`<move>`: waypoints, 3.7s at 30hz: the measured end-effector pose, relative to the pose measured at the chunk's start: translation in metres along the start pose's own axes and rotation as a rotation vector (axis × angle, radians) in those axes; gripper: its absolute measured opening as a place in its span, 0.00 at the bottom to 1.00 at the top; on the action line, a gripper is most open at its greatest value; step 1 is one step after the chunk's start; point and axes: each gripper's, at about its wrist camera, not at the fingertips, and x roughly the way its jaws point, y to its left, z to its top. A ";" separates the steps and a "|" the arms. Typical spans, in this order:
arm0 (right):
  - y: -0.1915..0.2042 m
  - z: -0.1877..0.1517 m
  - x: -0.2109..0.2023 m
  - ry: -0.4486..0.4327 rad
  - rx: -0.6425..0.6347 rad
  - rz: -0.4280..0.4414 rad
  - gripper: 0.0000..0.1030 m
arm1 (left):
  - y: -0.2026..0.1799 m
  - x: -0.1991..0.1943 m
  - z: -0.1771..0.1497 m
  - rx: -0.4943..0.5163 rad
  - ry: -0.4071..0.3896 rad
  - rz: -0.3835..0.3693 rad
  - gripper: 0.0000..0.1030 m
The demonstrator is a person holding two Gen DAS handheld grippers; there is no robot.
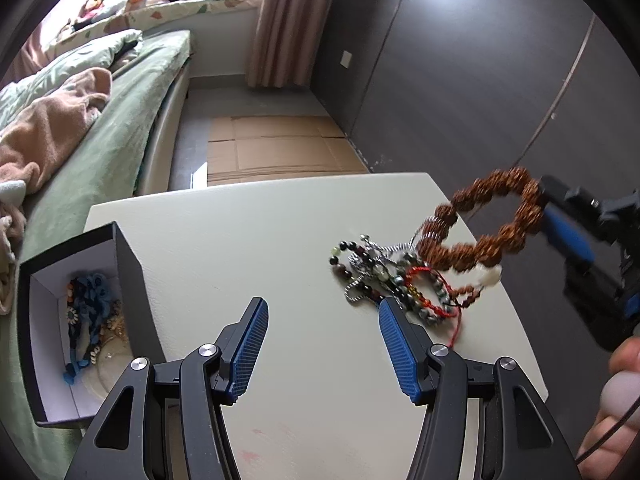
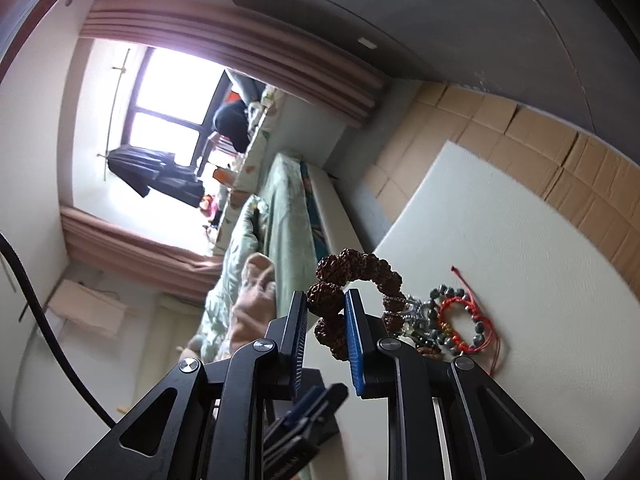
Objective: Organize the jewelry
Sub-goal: 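Lift the brown bead bracelet up off the table with the right tool, then grasp the small silver ring with the left tool while the right tool holds the bracelet aloft, then drop the ring into the black box with the left tool while the right tool drops the bracelet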
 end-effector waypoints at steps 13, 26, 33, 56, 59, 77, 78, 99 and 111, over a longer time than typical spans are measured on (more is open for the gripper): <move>-0.008 0.008 -0.037 -0.070 0.013 -0.112 0.19 | -0.037 0.033 -0.020 0.127 0.080 0.005 0.58; -0.013 0.009 -0.044 -0.062 0.030 -0.094 0.19 | -0.063 0.054 -0.037 0.257 0.096 0.057 0.49; -0.014 0.008 -0.043 -0.053 0.030 -0.113 0.19 | -0.065 0.051 -0.040 0.301 0.099 0.052 0.13; 0.036 -0.022 -0.007 0.030 -0.150 0.027 0.19 | 0.023 -0.040 0.003 0.001 -0.067 -0.031 0.13; 0.045 -0.030 0.002 0.055 -0.180 0.065 0.19 | 0.039 -0.050 0.007 -0.033 -0.087 -0.014 0.13; 0.084 -0.086 0.066 0.186 -0.279 0.143 0.20 | 0.130 -0.074 0.005 -0.245 -0.051 0.027 0.14; 0.085 -0.089 0.071 0.194 -0.279 0.148 0.20 | 0.133 -0.074 0.006 -0.261 -0.040 0.013 0.16; 0.114 -0.140 0.133 0.275 -0.382 0.154 0.20 | 0.174 -0.113 0.004 -0.411 -0.146 0.052 0.61; 0.100 -0.129 0.120 0.293 -0.330 0.087 0.39 | 0.169 -0.111 0.005 -0.397 -0.139 0.039 0.61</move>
